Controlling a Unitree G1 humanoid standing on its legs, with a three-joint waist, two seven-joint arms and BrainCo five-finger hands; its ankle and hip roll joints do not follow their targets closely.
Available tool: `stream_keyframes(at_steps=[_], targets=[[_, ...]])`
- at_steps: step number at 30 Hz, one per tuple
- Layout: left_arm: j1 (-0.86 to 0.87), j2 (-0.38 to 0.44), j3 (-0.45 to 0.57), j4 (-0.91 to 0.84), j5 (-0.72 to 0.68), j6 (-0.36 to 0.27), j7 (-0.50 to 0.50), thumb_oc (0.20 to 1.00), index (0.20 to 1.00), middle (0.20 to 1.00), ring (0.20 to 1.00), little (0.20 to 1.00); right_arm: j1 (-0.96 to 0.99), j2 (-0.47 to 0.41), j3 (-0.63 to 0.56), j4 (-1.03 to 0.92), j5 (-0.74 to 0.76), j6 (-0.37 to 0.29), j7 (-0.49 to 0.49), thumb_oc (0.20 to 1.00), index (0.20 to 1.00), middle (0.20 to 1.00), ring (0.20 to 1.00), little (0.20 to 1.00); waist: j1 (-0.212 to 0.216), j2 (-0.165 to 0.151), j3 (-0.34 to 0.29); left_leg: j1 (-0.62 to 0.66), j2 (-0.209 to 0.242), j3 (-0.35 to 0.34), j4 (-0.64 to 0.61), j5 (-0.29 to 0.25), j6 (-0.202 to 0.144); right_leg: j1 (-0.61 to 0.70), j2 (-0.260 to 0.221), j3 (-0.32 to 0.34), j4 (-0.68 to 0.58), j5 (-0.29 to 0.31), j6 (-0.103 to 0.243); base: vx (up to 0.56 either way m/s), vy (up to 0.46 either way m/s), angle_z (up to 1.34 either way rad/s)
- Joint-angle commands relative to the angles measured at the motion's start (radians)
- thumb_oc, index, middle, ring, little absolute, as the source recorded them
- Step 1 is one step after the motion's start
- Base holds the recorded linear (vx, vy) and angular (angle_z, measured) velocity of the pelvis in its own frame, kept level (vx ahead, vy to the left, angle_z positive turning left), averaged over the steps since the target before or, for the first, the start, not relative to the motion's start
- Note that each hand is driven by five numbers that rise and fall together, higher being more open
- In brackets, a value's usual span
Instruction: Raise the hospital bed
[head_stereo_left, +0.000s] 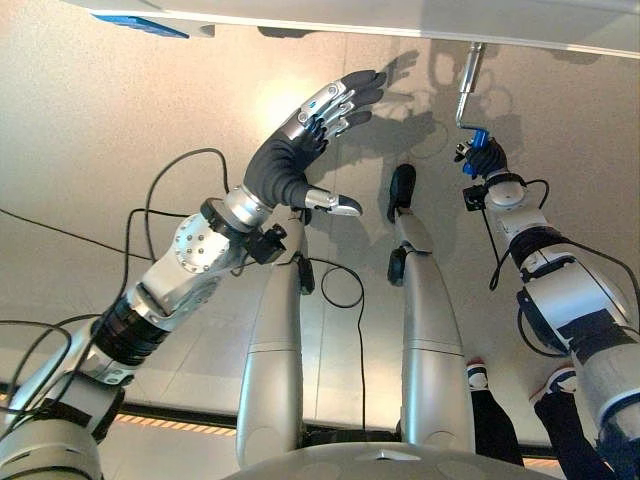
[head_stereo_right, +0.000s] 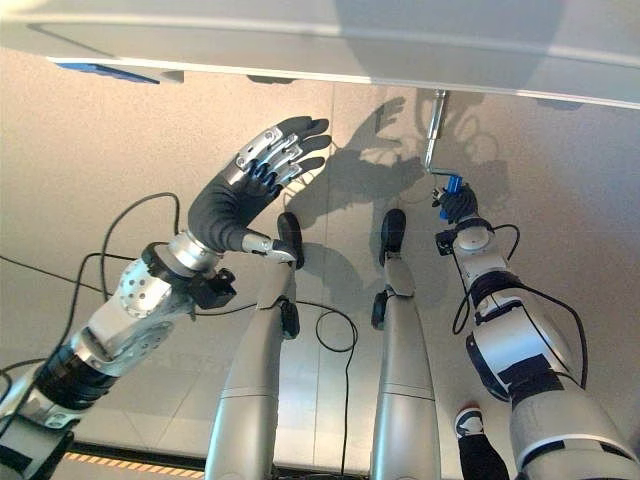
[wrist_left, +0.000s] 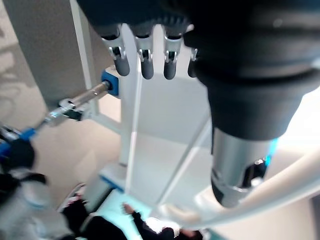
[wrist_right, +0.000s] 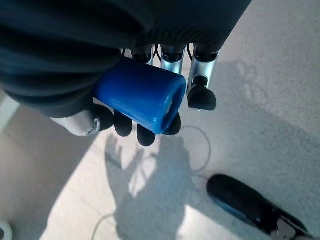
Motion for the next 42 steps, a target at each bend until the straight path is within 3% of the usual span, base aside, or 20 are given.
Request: stream_keyframes(at_steps=[1, 9, 12, 17, 19, 24, 28, 29, 30, 31, 33, 34, 35, 38, 42], targets=[[0.025, -0.048, 0.038, -0.074, 0.016, -0.017, -0.020, 1.000, 1.000, 1.000, 1.000, 1.000, -0.037, 0.026, 0.160, 0.040, -0.213, 0.083, 0.055, 0.200, 0.200, 0.200, 0.200, 0.200, 0.026, 0.058, -0.015, -0.013, -0.012, -0.005, 0.127, -0.117, -0.009, 0.039, 0.006, -0.010, -0.058, 0.036, 0.090, 0.00, 0.000, 0.00], [0.035, -0.097, 0.079, -0.071, 0.036, -0.003, 0.016, 1.000, 1.000, 1.000, 1.000, 1.000, -0.051, 0.220, 0.278, -0.078, -0.303, 0.078, 0.083, 0.200, 0.200, 0.200, 0.200, 0.200, 0.018, 0.049, -0.015, -0.012, -0.012, 0.001, 0.126, -0.118, -0.007, 0.035, 0.007, -0.002, -0.064, 0.043, 0.089, 0.00, 0.007, -0.02], [0.046, -0.097, 0.098, -0.078, 0.032, -0.007, 0.020, 1.000, 1.000, 1.000, 1.000, 1.000, -0.052, 0.293, 0.378, -0.165, -0.443, 0.075, 0.109, 0.200, 0.200, 0.200, 0.200, 0.200, 0.017, 0.048, -0.015, -0.009, -0.011, 0.002, 0.119, -0.115, -0.009, 0.036, 0.006, 0.001, -0.071, 0.048, 0.093, 0.00, 0.000, 0.00], [0.065, -0.105, 0.116, -0.084, 0.033, -0.009, 0.027, 1.000, 1.000, 1.000, 1.000, 1.000, -0.030, 0.320, 0.413, -0.246, -0.524, 0.064, 0.115, 0.200, 0.200, 0.200, 0.200, 0.200, 0.015, 0.047, -0.015, -0.006, -0.010, 0.001, 0.118, -0.115, -0.009, 0.039, 0.002, 0.002, -0.074, 0.050, 0.095, 0.00, 0.001, -0.01], [0.077, -0.105, 0.127, -0.089, 0.029, -0.010, 0.023, 1.000, 1.000, 1.000, 1.000, 1.000, -0.009, 0.317, 0.431, -0.377, -0.538, 0.047, 0.138, 0.200, 0.200, 0.200, 0.200, 0.200, 0.013, 0.043, -0.015, -0.003, -0.011, 0.001, 0.118, -0.114, -0.010, 0.042, 0.001, 0.001, -0.075, 0.051, 0.096, 0.00, 0.000, 0.00], [0.090, -0.100, 0.130, -0.094, 0.017, -0.017, 0.014, 1.000, 1.000, 1.000, 1.000, 1.000, 0.042, 0.290, 0.422, -0.562, -0.450, 0.008, 0.166, 0.200, 0.200, 0.200, 0.200, 0.200, 0.006, 0.038, -0.015, 0.002, -0.011, 0.003, 0.117, -0.113, -0.010, 0.048, -0.001, 0.004, -0.080, 0.053, 0.097, 0.00, 0.002, -0.01], [0.094, -0.072, 0.119, -0.098, 0.006, -0.035, 0.004, 1.000, 1.000, 1.000, 1.000, 1.000, 0.092, 0.222, 0.386, -0.751, -0.276, -0.040, 0.179, 0.200, 0.200, 0.200, 0.200, 0.200, 0.000, 0.034, -0.015, 0.003, -0.008, 0.005, 0.117, -0.110, -0.010, 0.051, -0.001, 0.005, -0.082, 0.055, 0.098, 0.00, 0.000, 0.00], [0.094, -0.051, 0.115, -0.100, 0.000, -0.047, 0.000, 1.000, 1.000, 1.000, 1.000, 1.000, 0.121, 0.163, 0.355, -0.865, -0.171, -0.070, 0.186, 0.200, 0.200, 0.200, 0.200, 0.200, -0.004, 0.032, -0.015, 0.003, -0.008, 0.004, 0.116, -0.108, -0.010, 0.050, -0.001, 0.006, -0.083, 0.056, 0.100, 0.00, 0.000, 0.00], [0.093, -0.051, 0.114, -0.100, 0.000, -0.047, -0.001, 1.000, 1.000, 1.000, 1.000, 1.000, 0.122, 0.161, 0.355, -0.867, -0.171, -0.069, 0.186, 0.200, 0.200, 0.200, 0.200, 0.200, -0.004, 0.032, -0.015, 0.003, -0.008, 0.004, 0.116, -0.108, -0.010, 0.050, -0.001, 0.006, -0.083, 0.056, 0.100, 0.00, 0.000, 0.00], [0.090, -0.038, 0.106, -0.093, 0.004, -0.063, 0.010, 1.000, 1.000, 1.000, 1.000, 1.000, 0.186, 0.087, 0.271, -1.009, -0.002, -0.117, 0.162, 0.200, 0.200, 0.200, 0.200, 0.200, -0.017, 0.028, -0.015, 0.003, -0.007, 0.005, 0.115, -0.106, -0.010, 0.049, -0.002, 0.008, -0.083, 0.056, 0.101, 0.00, 0.000, 0.00], [0.086, -0.028, 0.107, -0.088, 0.009, -0.067, 0.012, 1.000, 1.000, 1.000, 1.000, 1.000, 0.207, 0.052, 0.251, -1.057, 0.019, -0.132, 0.168, 0.200, 0.200, 0.200, 0.200, 0.200, -0.018, 0.027, -0.015, 0.003, -0.007, 0.006, 0.116, -0.106, -0.010, 0.049, -0.002, 0.008, -0.082, 0.055, 0.101, 0.00, 0.000, 0.00], [0.089, -0.017, 0.106, -0.083, 0.015, -0.078, 0.018, 1.000, 1.000, 1.000, 1.000, 1.000, 0.280, 0.000, 0.156, -1.159, 0.124, -0.175, 0.151, 0.200, 0.200, 0.200, 0.200, 0.200, -0.030, 0.024, -0.015, 0.004, -0.007, 0.008, 0.116, -0.107, -0.009, 0.049, -0.002, 0.009, -0.079, 0.054, 0.102, 0.00, 0.000, 0.00], [0.089, -0.017, 0.105, -0.083, 0.015, -0.078, 0.018, 1.000, 1.000, 1.000, 1.000, 1.000, 0.280, 0.000, 0.156, -1.159, 0.124, -0.175, 0.151, 0.200, 0.200, 0.200, 0.200, 0.200, -0.030, 0.024, -0.015, 0.004, -0.007, 0.008, 0.117, -0.107, -0.009, 0.049, -0.002, 0.009, -0.079, 0.054, 0.102, 0.01, 0.006, 0.06], [0.119, -0.002, 0.138, -0.086, 0.016, -0.088, 0.010, 1.000, 1.000, 1.000, 1.000, 1.000, 0.406, -0.011, -0.024, -1.274, 0.259, -0.245, 0.135, 0.200, 0.200, 0.200, 0.200, 0.200, -0.049, 0.020, -0.015, 0.008, -0.006, 0.012, 0.121, -0.112, -0.008, 0.050, 0.002, 0.014, -0.075, 0.052, 0.103, 0.00, 0.000, 0.07], [0.146, -0.008, 0.171, -0.093, -0.005, -0.088, -0.016, 1.000, 1.000, 1.000, 1.000, 1.000, 0.500, -0.008, -0.151, -1.374, 0.345, -0.284, 0.148, 0.200, 0.200, 0.200, 0.200, 0.200, -0.063, 0.015, -0.015, 0.014, -0.001, 0.015, 0.121, -0.114, -0.011, 0.049, 0.004, 0.017, -0.072, 0.050, 0.104, 0.00, -0.009, 0.04]])
